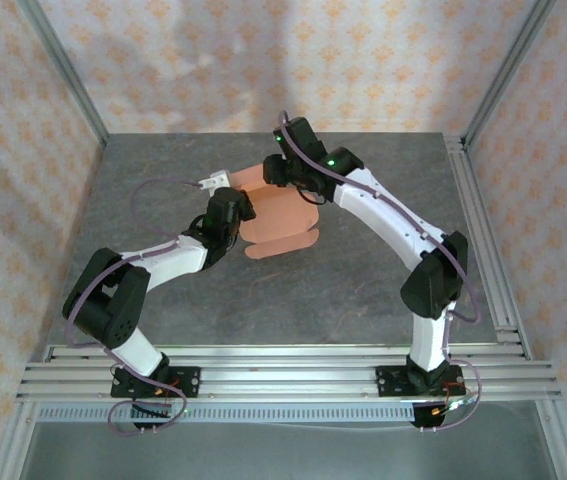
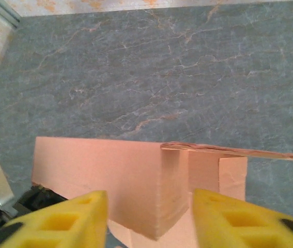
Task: Fold the paper box
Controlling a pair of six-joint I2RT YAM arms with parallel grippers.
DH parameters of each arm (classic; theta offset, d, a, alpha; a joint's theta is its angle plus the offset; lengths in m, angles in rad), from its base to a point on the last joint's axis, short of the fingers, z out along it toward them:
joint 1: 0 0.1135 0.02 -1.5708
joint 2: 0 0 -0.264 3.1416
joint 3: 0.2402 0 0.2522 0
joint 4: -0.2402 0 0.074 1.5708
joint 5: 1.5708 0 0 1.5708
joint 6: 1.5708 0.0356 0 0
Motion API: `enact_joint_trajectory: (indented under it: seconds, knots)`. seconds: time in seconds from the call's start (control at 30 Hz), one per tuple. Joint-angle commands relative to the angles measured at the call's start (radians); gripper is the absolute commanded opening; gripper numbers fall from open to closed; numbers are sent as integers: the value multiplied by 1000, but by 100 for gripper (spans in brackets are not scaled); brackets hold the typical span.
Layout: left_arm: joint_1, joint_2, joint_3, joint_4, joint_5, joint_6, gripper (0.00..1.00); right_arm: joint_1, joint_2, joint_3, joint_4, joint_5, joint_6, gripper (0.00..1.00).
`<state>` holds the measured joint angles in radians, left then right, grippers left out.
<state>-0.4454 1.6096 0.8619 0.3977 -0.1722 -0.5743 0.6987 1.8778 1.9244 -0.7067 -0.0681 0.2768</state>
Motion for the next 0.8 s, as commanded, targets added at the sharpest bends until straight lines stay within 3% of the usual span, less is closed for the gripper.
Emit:
enact_joint_trajectory:
  seconds: [0.0,0.17,0.37,0.53,0.77]
  knots:
    - [-1,-22,-1,9,-3,1,0,-2,-116,-55,43,58,-31,55]
    - [15,-6,11,4,61,1,0,-10,-271,-185,116,105,-103,61]
    - [28,11,41,-32,125,14,0,-130,-446,-342,186,1,-100,61]
    - [40,21,77,-97,153,-4,0,-166,-482,-393,181,-165,-241,61]
    - [59,40,181,-305,186,-72,0,-114,-441,-466,243,-147,-348,58]
